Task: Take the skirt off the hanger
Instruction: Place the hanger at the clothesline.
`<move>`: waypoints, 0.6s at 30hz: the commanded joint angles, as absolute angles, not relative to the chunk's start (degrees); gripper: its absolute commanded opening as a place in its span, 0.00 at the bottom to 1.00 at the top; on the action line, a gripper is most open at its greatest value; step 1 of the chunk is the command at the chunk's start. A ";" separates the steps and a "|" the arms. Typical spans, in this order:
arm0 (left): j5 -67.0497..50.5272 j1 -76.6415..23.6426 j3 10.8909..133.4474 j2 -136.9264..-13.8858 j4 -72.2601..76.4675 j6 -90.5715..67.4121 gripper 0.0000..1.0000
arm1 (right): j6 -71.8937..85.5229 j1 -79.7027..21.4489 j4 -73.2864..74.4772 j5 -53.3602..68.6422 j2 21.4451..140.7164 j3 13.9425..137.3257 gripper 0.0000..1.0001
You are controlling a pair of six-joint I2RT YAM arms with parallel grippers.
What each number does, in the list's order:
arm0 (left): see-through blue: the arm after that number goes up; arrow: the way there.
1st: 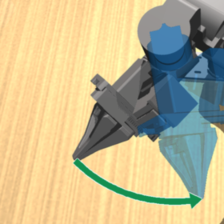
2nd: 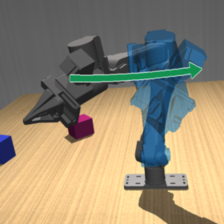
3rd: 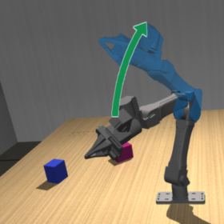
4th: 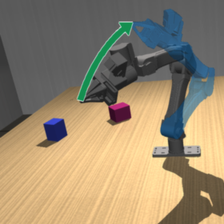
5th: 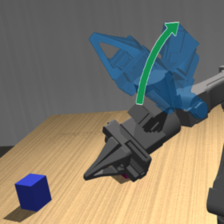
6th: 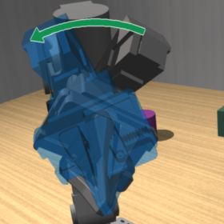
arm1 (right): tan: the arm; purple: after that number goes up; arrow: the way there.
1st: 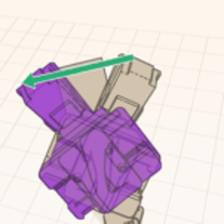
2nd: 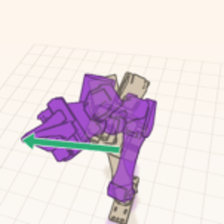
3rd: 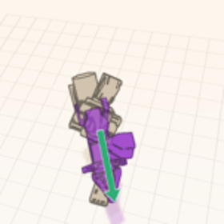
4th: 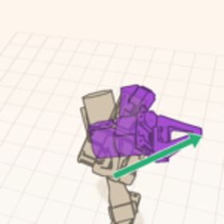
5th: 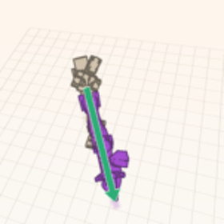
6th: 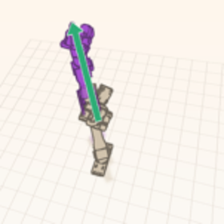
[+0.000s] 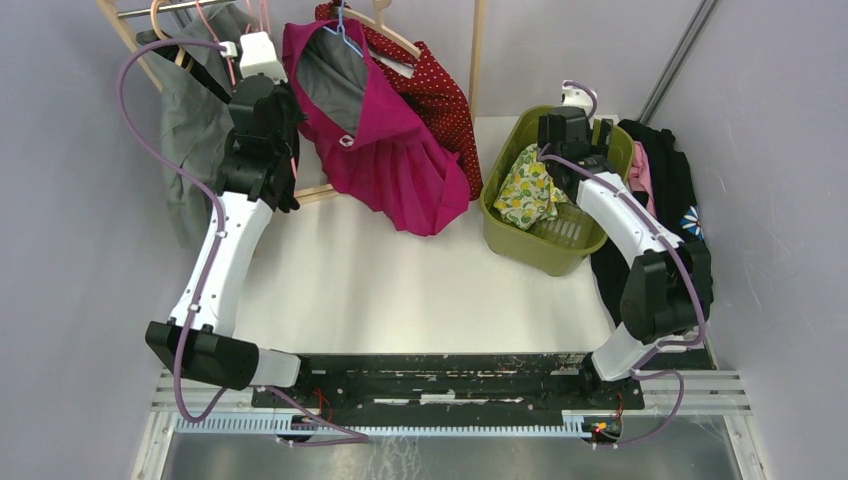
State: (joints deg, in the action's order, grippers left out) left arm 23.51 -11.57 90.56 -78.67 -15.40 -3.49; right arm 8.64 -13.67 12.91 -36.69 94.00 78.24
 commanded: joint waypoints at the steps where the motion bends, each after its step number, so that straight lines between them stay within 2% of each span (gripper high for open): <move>1: 23.04 -9.53 93.44 -80.49 -8.99 -2.07 0.03 | 8.05 -13.89 10.27 -37.49 95.45 80.40 1.00; 18: 18.45 -5.02 94.26 -86.81 -4.72 -5.17 0.03 | 8.05 -13.89 10.90 -35.71 96.20 81.15 1.00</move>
State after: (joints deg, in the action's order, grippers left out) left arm 19.90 -5.67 91.64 -85.86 -9.34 -3.55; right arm 8.62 -13.67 12.60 -35.81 96.95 78.74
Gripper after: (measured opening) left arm 0.072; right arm 0.996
